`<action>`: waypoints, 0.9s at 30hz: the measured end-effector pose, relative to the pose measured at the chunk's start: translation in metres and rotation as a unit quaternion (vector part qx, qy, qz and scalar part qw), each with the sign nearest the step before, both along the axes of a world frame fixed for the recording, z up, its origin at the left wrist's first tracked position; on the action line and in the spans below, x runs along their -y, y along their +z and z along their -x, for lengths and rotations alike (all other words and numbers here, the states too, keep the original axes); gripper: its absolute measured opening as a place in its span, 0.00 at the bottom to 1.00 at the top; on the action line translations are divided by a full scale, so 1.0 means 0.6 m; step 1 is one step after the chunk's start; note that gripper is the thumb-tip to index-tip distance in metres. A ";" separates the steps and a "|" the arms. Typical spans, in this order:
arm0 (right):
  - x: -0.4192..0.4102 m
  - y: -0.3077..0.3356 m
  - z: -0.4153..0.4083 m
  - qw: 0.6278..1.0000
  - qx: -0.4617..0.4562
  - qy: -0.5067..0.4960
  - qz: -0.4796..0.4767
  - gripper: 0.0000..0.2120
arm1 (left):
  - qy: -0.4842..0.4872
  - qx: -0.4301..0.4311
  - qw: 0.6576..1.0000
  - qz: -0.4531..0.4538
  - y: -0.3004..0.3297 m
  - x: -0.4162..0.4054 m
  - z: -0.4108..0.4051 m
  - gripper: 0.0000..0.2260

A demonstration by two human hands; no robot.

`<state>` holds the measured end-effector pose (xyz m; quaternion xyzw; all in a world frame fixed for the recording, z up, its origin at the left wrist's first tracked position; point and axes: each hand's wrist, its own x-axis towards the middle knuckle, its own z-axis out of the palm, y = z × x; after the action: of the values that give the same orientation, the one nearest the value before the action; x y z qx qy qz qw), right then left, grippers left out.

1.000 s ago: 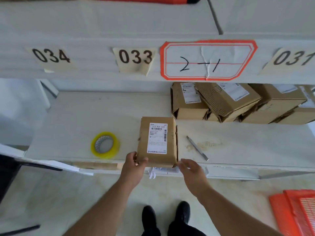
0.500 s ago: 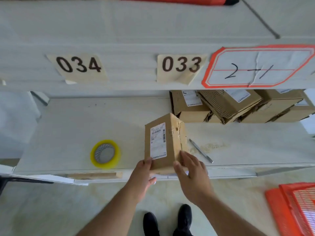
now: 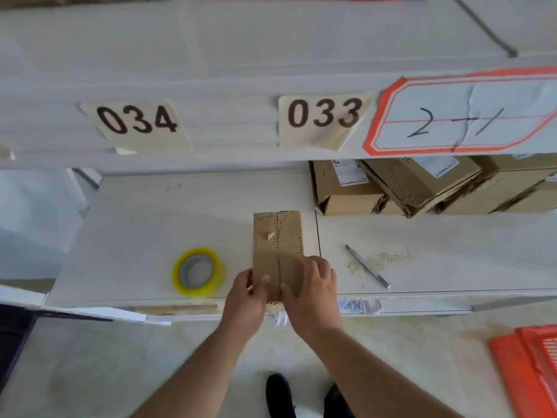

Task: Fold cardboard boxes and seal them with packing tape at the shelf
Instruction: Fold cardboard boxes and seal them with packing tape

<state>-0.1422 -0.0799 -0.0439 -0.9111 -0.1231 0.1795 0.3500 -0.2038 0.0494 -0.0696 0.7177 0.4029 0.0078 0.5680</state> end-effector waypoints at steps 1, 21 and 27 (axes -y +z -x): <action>0.005 -0.001 -0.003 0.996 -0.070 -0.046 -0.037 0.32 | -0.009 0.000 1.000 -0.004 0.004 0.001 0.002 0.15; 0.022 -0.020 0.050 0.955 0.109 0.192 0.199 0.30 | 0.204 -0.017 0.944 0.259 -0.026 -0.011 0.015 0.14; 0.040 0.007 0.012 0.991 0.053 0.067 0.100 0.22 | -0.020 0.014 0.994 0.105 -0.037 0.006 0.016 0.15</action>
<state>-0.1494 -0.1040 -0.0397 -0.9393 -0.1840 0.1659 0.2372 -0.2134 0.0459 -0.0917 0.6619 0.3791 -0.0353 0.6457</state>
